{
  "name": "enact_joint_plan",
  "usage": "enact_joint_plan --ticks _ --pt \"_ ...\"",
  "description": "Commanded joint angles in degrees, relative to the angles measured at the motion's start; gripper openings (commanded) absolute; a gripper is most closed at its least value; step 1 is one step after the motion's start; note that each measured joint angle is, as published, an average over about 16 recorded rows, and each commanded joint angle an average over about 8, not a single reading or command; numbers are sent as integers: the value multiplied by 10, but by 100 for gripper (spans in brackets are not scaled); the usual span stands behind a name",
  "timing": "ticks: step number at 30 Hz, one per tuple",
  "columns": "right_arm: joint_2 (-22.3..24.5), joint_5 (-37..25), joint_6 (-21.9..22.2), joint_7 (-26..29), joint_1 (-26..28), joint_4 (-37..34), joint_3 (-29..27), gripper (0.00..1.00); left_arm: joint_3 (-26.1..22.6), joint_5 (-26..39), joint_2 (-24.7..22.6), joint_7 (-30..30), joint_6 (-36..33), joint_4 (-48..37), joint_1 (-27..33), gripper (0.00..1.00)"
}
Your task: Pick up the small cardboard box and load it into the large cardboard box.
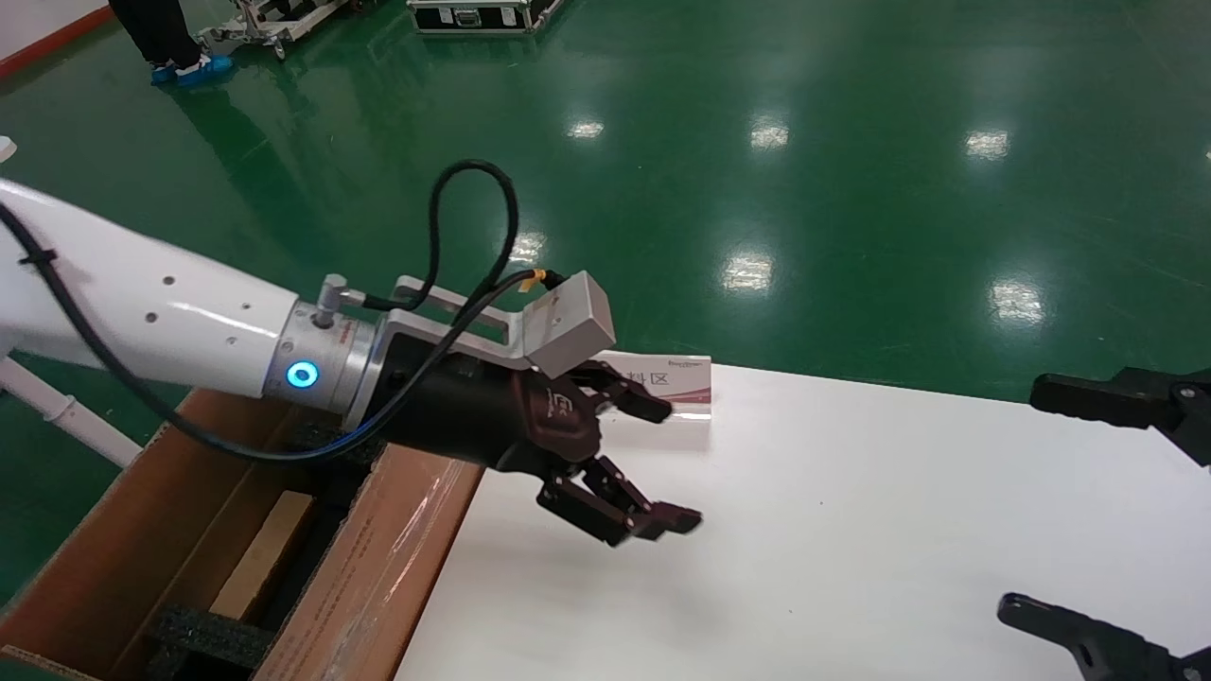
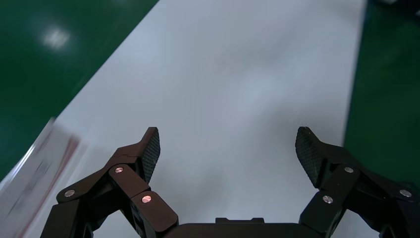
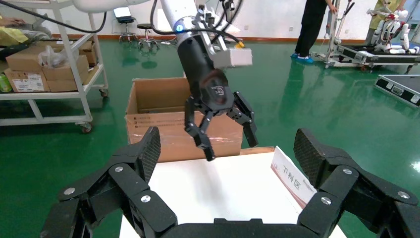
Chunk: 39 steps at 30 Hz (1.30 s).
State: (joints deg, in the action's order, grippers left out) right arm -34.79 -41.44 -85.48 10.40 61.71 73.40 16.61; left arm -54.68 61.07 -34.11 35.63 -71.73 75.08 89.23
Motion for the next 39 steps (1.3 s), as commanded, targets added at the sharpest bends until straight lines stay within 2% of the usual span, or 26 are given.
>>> enact_joint_plan --ticks 1,16,19,22,39 --pt "0 0 0 0 0 0 0 100 37 -18 -1 -24 -13 -1 -27 100" --pt "-1 -2 -1 2 -1 1 -3 100 319 -158 -7 -205 -115 -12 -228 100" --pt "-1 -2 -1 2 -1 1 -3 100 353 -174 -8 -227 -127 -14 -252 100" --pt "-1 -3 -1 2 -1 1 -4 100 366 -180 -9 -236 -131 -14 -262 100" --pt "-2 -4 -2 3 -1 2 -6 100 371 -182 -9 -238 -133 -14 -265 100"
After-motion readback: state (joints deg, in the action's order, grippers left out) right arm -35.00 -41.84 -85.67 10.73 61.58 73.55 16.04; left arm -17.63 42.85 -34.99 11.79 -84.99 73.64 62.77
